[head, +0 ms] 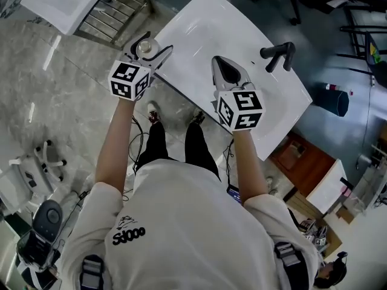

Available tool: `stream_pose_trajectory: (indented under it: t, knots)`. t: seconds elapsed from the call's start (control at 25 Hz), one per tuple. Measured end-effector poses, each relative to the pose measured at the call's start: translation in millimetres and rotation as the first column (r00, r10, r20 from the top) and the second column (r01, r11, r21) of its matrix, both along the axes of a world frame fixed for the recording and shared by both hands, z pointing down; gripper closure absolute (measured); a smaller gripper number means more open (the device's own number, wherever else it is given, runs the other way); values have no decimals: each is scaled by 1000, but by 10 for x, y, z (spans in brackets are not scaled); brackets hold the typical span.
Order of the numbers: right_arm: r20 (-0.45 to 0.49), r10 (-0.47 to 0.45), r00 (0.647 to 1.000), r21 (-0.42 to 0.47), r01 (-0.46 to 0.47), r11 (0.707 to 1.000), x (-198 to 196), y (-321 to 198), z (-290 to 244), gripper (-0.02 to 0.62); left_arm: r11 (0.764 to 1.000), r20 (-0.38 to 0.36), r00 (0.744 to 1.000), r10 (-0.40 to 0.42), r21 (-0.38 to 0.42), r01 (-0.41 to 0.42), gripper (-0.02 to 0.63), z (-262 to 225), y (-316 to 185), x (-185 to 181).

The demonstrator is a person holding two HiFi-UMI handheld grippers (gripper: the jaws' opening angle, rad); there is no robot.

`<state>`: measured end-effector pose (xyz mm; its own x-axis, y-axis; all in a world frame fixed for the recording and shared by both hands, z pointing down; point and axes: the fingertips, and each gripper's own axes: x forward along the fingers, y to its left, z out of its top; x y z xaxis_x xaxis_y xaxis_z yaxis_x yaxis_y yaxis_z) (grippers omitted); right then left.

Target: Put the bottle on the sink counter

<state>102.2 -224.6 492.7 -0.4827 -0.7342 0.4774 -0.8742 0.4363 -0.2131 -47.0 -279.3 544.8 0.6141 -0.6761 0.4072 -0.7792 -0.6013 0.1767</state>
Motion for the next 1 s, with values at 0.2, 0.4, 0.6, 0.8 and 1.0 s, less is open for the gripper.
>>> stream_pose_trajectory:
  t: [0.2, 0.4, 0.6, 0.8, 1.0]
  knots:
    - [13, -1, 1000, -31, 2, 1000, -70, -8, 155, 584, 1000, 20, 1000, -12, -11, 12, 259, 257, -132, 45]
    - [4, -11, 1000, -64, 11, 998, -72, 2, 295, 584, 999, 29, 999, -18, -27, 18, 259, 468, -235, 84]
    - [2, 0, 1000, -89, 0, 996, -40, -19, 407, 585, 999, 46, 999, -15, -29, 17, 259, 593, -301, 129]
    - [2, 0, 1000, -102, 0, 995, -20, -22, 449, 585, 999, 78, 997, -11, -41, 14, 259, 701, -314, 169]
    - [4, 4, 1000, -119, -4, 993, 7, -1, 509, 584, 999, 89, 996, -10, -52, 15, 259, 787, -313, 194]
